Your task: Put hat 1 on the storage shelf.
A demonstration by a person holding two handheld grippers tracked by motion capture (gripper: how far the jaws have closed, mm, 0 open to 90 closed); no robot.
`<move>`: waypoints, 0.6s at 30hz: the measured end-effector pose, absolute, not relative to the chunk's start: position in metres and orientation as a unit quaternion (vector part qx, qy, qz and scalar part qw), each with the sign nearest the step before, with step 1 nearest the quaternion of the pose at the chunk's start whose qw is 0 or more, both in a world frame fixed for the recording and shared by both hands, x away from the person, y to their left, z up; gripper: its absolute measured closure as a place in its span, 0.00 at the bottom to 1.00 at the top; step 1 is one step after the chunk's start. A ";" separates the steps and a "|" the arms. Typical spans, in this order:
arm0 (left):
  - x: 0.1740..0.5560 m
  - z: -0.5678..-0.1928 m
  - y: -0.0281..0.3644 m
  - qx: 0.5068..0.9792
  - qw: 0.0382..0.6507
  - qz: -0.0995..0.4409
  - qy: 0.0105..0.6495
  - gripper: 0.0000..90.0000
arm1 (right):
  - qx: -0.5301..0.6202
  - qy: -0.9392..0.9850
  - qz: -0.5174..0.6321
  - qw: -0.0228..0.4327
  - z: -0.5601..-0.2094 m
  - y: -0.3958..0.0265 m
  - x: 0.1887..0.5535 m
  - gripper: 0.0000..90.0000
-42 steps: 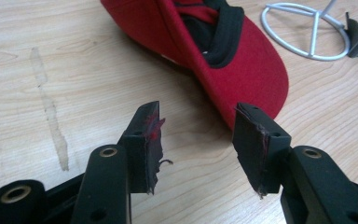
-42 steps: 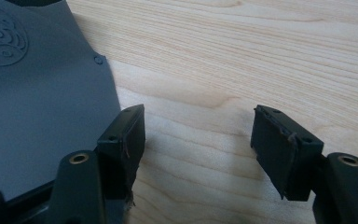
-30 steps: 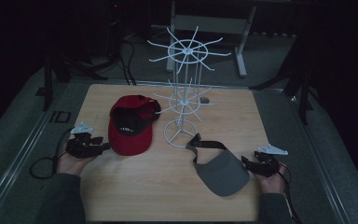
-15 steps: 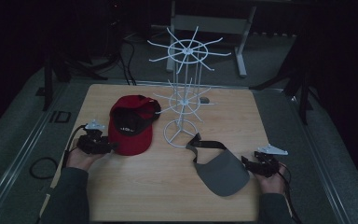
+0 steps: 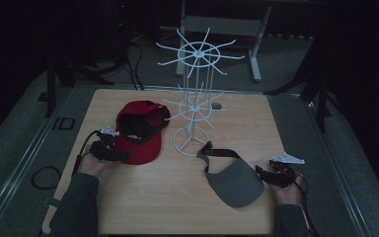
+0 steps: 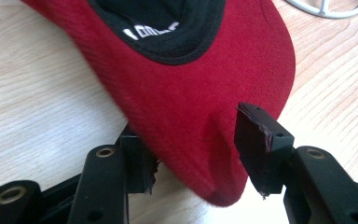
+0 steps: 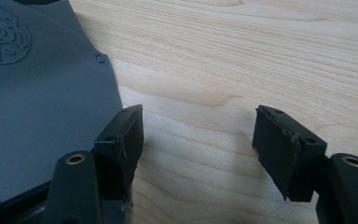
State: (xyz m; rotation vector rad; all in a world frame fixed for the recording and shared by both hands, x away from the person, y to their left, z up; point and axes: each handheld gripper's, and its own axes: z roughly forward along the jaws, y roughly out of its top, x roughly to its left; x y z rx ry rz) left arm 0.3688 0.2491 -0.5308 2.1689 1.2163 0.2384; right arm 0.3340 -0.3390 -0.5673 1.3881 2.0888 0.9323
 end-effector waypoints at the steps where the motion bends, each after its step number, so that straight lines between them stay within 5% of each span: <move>1: 0.369 -0.532 0.248 0.826 0.312 0.091 0.461 0.56 | 0.505 0.760 0.339 0.231 -0.567 -0.339 0.334 0.37; 7: 0.370 -0.535 0.242 0.829 0.307 0.087 0.460 0.61 | 0.505 0.760 0.339 0.231 -0.567 -0.339 0.334 0.37; 18: 0.364 -0.522 0.249 0.818 0.344 0.085 0.453 0.88 | 0.505 0.760 0.339 0.231 -0.567 -0.339 0.334 0.37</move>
